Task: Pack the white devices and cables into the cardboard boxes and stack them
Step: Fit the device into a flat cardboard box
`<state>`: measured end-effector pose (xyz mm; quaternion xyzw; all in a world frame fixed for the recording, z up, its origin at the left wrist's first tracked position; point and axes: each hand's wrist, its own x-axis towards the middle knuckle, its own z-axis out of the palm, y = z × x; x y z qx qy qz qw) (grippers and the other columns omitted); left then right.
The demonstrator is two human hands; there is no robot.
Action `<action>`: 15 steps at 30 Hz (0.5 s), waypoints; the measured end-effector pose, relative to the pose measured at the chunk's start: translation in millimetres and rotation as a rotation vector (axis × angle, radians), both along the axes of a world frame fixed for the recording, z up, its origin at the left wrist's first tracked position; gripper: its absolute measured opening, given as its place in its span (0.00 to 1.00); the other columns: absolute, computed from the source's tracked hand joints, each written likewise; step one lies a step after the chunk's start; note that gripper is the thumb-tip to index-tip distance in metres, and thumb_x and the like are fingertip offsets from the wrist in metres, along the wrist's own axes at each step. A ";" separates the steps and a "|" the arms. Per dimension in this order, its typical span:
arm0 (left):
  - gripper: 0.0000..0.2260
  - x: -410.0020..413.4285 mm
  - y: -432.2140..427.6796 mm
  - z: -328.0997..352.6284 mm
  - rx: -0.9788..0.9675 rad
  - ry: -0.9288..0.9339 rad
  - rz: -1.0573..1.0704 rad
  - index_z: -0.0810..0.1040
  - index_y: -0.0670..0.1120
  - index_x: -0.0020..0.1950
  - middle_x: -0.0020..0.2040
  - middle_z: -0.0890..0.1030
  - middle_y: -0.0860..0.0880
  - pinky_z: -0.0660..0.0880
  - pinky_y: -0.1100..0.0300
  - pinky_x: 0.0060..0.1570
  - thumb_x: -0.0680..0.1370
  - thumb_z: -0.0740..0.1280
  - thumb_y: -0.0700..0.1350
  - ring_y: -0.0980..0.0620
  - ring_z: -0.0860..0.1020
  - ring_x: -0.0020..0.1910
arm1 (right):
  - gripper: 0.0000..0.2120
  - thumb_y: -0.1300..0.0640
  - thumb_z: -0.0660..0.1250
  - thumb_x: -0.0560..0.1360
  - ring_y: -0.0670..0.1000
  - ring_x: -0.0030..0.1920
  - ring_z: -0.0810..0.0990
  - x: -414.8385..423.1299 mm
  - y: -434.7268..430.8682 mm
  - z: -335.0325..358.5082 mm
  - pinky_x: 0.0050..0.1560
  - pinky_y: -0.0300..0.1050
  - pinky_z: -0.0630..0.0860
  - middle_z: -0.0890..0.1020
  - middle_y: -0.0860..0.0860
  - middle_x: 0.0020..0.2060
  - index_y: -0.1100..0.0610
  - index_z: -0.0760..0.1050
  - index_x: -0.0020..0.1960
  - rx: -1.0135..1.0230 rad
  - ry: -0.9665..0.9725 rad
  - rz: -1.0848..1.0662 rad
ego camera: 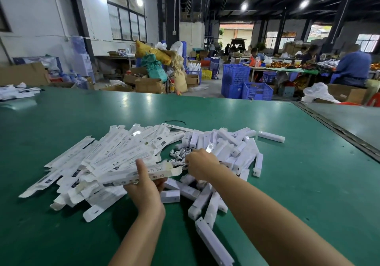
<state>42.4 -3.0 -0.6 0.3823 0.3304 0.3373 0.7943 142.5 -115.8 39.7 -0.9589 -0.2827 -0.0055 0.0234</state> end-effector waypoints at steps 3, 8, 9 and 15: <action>0.30 1.3 0.1 -1.0 0.010 0.003 -0.013 0.68 0.44 0.65 0.48 0.83 0.42 0.76 0.64 0.24 0.75 0.67 0.65 0.56 0.81 0.27 | 0.17 0.64 0.59 0.76 0.59 0.57 0.77 13.3 10.0 -7.7 0.51 0.56 0.76 0.74 0.57 0.61 0.57 0.72 0.64 -0.012 0.080 -0.031; 0.25 2.9 -1.5 -2.2 0.009 -0.018 -0.028 0.68 0.46 0.62 0.48 0.83 0.44 0.77 0.62 0.27 0.76 0.68 0.62 0.55 0.82 0.28 | 0.15 0.64 0.59 0.76 0.59 0.56 0.77 23.4 18.1 -18.8 0.49 0.54 0.76 0.73 0.56 0.61 0.57 0.74 0.62 0.038 0.081 -0.114; 0.26 2.9 -1.7 -2.1 0.010 -0.020 -0.029 0.68 0.45 0.63 0.49 0.83 0.44 0.77 0.62 0.27 0.76 0.68 0.62 0.55 0.82 0.28 | 0.14 0.64 0.59 0.77 0.59 0.54 0.78 22.9 18.7 -19.9 0.46 0.53 0.75 0.74 0.55 0.59 0.57 0.75 0.60 0.050 0.055 -0.128; 0.29 -0.4 -3.7 -1.0 0.046 -0.022 -0.043 0.68 0.43 0.68 0.55 0.83 0.39 0.78 0.62 0.28 0.76 0.68 0.62 0.50 0.84 0.35 | 0.13 0.68 0.60 0.77 0.57 0.56 0.77 17.9 16.7 -19.8 0.49 0.54 0.78 0.76 0.55 0.58 0.59 0.76 0.58 0.036 -0.029 0.011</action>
